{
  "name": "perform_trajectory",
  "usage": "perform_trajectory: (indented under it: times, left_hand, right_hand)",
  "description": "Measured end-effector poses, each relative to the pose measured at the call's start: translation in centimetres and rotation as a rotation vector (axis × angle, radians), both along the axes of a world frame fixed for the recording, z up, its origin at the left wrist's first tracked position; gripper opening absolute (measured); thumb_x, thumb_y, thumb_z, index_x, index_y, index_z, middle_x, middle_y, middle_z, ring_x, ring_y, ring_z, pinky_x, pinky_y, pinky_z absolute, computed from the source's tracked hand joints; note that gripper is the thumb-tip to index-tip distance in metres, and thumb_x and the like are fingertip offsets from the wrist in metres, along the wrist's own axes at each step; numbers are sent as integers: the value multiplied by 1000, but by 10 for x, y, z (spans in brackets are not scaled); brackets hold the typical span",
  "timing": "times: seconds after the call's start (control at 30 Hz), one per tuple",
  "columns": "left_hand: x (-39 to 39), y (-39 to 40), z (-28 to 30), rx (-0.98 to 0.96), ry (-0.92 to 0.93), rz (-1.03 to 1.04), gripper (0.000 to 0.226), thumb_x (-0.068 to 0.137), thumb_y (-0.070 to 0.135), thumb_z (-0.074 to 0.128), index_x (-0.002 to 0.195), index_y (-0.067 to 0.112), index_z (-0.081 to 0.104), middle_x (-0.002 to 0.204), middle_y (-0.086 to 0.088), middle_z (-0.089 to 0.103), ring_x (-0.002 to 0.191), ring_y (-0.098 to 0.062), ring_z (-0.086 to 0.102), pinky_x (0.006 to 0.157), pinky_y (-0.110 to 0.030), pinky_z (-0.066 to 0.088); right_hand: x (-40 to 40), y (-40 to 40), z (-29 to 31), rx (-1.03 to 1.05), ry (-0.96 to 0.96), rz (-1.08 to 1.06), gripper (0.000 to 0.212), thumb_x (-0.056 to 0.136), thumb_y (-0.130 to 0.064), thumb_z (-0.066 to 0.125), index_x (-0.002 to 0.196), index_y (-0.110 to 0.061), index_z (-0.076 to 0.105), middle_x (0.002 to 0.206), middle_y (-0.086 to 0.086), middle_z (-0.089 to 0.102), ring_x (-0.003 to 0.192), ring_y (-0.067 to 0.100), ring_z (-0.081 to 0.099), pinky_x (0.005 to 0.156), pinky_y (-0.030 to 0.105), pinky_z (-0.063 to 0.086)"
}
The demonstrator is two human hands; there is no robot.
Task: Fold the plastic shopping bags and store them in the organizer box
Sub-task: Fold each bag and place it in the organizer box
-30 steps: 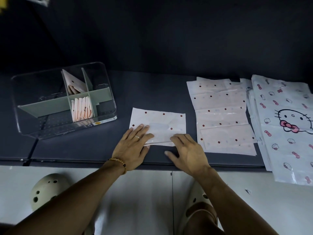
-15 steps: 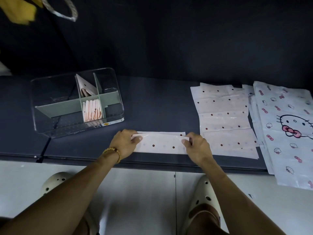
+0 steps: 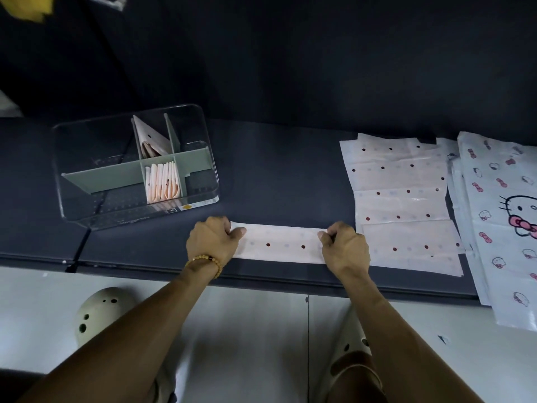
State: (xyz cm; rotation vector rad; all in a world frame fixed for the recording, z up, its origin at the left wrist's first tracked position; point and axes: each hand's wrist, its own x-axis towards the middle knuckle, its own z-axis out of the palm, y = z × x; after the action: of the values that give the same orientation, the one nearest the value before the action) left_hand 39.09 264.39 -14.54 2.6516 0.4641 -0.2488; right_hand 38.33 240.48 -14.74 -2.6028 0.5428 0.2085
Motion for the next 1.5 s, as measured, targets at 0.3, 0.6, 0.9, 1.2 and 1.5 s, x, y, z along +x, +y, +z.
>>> perform_trajectory:
  times: [0.3, 0.6, 0.9, 1.2, 1.5]
  left_hand:
    - [-25, 16, -23, 66, -299, -644, 41, 95, 13, 52, 135, 3, 51, 143, -9, 47, 136, -24, 40, 115, -37, 26]
    - [-25, 22, -23, 40, -291, -696, 47, 97, 26, 38, 137, 4, 47, 145, -9, 44, 137, -22, 37, 116, -36, 23]
    - [-23, 25, -25, 91, -249, -724, 49, 96, 19, 49, 142, 4, 37, 151, -5, 33, 142, -18, 27, 117, -33, 13]
    - [-25, 22, -27, 108, -255, -706, 50, 97, 21, 46, 143, 6, 35, 152, -4, 32, 142, -17, 26, 117, -29, 10]
    - [-64, 21, -19, 133, -241, -484, 53, 91, 41, 54, 131, 7, 55, 144, -6, 47, 135, -23, 40, 117, -33, 16]
  right_hand:
    - [-5, 7, 1, -56, -33, 0, 20, 95, -33, 56, 99, -14, 58, 88, 9, 69, 86, 31, 64, 66, 27, 41]
    - [-29, 99, -3, -174, -245, 713, 57, 87, -12, 58, 142, 0, 43, 151, 17, 38, 140, 32, 34, 117, 41, 26]
    - [-39, 56, -26, -231, -125, 726, 54, 103, -31, 21, 154, -12, 13, 161, 2, 4, 149, 16, 1, 119, 34, -5]
    - [-50, -17, -18, -327, 23, 622, 57, 103, -34, 17, 154, -12, -1, 162, 3, -7, 145, 14, -18, 117, 30, -12]
    - [-63, 49, 3, -356, -249, 679, 29, 88, -22, 59, 115, -12, 63, 109, 9, 60, 100, 28, 58, 90, 44, 46]
